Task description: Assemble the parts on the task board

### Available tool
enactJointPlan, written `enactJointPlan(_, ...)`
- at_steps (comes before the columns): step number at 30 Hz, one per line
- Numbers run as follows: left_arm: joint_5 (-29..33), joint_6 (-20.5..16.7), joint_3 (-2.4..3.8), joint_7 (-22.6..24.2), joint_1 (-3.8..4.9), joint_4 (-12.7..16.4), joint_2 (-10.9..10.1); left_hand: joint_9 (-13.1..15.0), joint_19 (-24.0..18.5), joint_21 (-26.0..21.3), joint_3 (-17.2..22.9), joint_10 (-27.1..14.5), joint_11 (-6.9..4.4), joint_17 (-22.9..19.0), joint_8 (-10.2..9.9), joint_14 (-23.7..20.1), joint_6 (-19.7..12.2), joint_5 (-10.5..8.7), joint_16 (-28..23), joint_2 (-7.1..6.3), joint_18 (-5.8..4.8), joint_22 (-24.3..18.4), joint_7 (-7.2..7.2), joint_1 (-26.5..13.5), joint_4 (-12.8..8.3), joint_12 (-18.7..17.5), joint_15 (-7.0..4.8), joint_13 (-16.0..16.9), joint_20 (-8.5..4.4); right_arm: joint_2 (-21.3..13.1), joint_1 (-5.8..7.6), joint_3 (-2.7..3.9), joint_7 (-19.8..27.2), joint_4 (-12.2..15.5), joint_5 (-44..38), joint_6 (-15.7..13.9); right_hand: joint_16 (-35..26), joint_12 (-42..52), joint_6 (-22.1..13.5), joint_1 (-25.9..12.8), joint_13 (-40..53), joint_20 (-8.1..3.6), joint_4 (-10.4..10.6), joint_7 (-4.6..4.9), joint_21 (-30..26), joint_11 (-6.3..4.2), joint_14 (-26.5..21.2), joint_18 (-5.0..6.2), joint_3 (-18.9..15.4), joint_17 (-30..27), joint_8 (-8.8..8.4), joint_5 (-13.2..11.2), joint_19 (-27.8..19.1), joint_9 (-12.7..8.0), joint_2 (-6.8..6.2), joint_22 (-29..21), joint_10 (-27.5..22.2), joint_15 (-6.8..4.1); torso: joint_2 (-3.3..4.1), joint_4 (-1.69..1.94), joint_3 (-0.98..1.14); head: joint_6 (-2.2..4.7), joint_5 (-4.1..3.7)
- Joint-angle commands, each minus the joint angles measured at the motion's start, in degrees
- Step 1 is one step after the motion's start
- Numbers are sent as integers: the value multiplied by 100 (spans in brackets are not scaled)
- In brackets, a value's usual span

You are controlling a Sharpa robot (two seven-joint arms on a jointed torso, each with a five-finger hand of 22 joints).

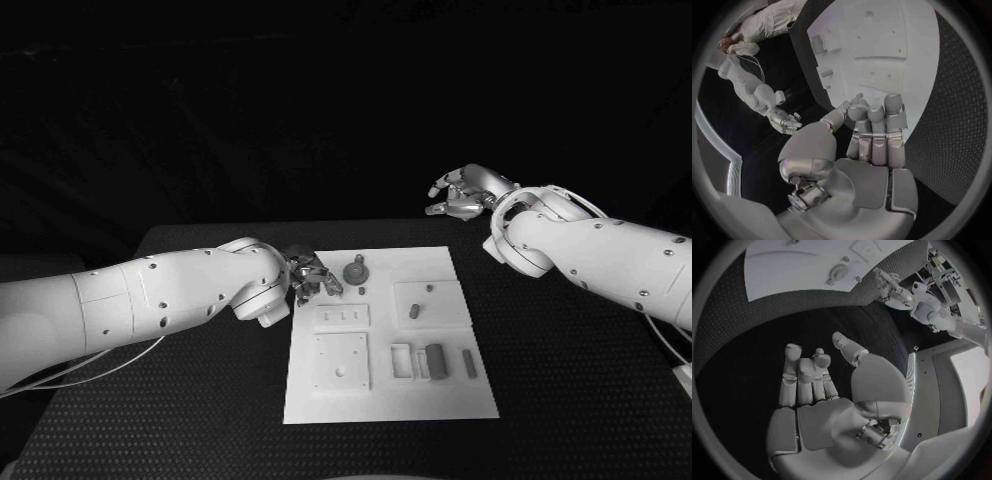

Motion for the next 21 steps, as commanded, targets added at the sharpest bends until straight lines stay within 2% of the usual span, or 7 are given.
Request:
enactJointPlan(1, -172, 119, 6, -289, -65, -44, 90, 81, 99, 94, 93, -99, -58, 84, -31, 35, 103, 21, 185, 105, 385, 149, -110, 27, -58, 149, -126, 52, -114, 30, 12, 14, 95, -45, 190, 111, -19, -15, 457, 0, -7, 11, -13, 306, -36, 245, 10, 0, -16, -6, -18, 12, -25, 7, 55, 74, -467, 29, 6, 0, -2, -49, -20)
enactJointPlan(9, -144, 173, 8, -546, -182, -182, 231, 122, 235, 316, 119, -119, -69, -29, -63, 121, 95, 15, 519, 124, 401, 152, -118, -25, -63, 322, -168, -15, -201, 57, 15, 23, 85, -62, 219, 154, -19, -12, 462, -27, -11, 17, -3, 307, -38, 246, 7, 0, -28, -6, -20, 11, -26, 9, 87, 77, -469, 31, 8, -14, -3, -112, -52)
enactJointPlan(19, -39, 307, 9, -648, -201, -221, 288, 169, 193, 391, 108, -154, -91, -116, -27, 69, 189, 27, 632, 116, 388, 146, -143, -106, -56, 383, -177, -80, -208, 69, 15, 24, 92, -90, 243, 197, -19, -10, 463, -16, -13, 16, -21, 306, -41, 246, 5, 0, -29, -5, -22, 13, -29, 11, 92, 80, -472, 30, -6, 2, -4, -169, -86)
enactJointPlan(21, -25, 297, 9, -653, -210, -233, 300, 193, 184, 413, 101, -160, -114, -150, 5, 52, 254, 131, 668, 105, 386, 144, -166, -167, -56, 406, -190, -103, -213, 73, 15, 24, 94, -89, 244, 211, -19, -9, 462, -12, -13, 16, -28, 306, -41, 245, 4, 0, -28, -5, -23, 14, -30, 11, 94, 80, -472, 30, -7, 3, -4, -178, -87)
